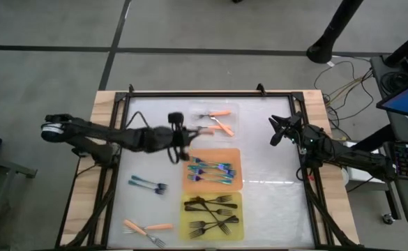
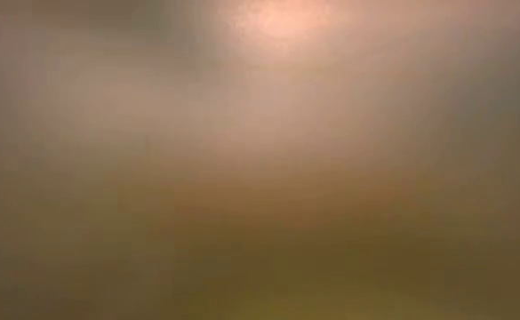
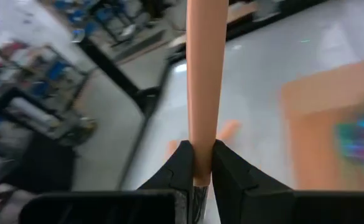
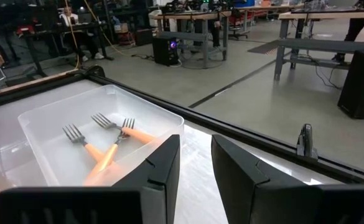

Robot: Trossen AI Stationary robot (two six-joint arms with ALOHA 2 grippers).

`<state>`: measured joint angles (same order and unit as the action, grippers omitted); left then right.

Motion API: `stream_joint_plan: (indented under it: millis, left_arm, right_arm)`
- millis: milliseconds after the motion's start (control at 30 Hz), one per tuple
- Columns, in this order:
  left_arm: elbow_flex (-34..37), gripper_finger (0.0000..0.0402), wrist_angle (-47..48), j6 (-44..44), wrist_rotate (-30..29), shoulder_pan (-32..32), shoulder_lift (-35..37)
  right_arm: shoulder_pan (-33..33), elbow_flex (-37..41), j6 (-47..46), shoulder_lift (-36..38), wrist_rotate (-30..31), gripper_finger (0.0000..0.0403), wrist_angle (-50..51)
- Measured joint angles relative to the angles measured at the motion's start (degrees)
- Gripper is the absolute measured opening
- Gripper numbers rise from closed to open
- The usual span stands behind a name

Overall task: Sort silverware by color (type)
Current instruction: Put the orange fork into the white bin

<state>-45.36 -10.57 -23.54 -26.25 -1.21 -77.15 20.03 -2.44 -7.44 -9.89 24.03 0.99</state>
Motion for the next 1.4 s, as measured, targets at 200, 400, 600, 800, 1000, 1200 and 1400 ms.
stream_joint_plan:
  millis: [200,400,600,800,1000,1200,1400]
  left_arm:
    - [0.0,0.0018,-9.6,-5.4,0.1,8.5,-4.4]
    - [0.0,0.0018,-19.8,-10.3,0.2,12.9,-11.9]
    - [0.0,0.0022,-30.8,-10.5,7.3,14.1,-20.2]
    - [-3.0,0.0027,-33.0,-9.2,8.3,14.2,-25.0]
    - [-4.8,0.0028,-30.4,-8.0,4.2,14.2,-26.1]
    - [-4.2,0.0029,-27.8,-0.6,-6.3,14.3,-26.7]
    - [-4.1,0.0048,-27.8,3.0,-1.7,14.2,-26.7]
  right_arm:
    - [0.0,0.0,0.0,0.0,0.0,0.0084,0.0]
    - [0.0,0.0,0.0,0.0,0.0,0.0084,0.0]
    - [0.0,0.0,0.0,0.0,0.0,0.0084,0.0]
    - [0.0,0.0,0.0,0.0,0.0,0.0084,0.0]
    - [0.0,0.0,0.0,0.0,0.0,0.0084,0.0]
    - [0.0,0.0,0.0,0.0,0.0,0.0084,0.0]
    - [0.0,0.0,0.0,0.0,0.0,0.0084,0.0]
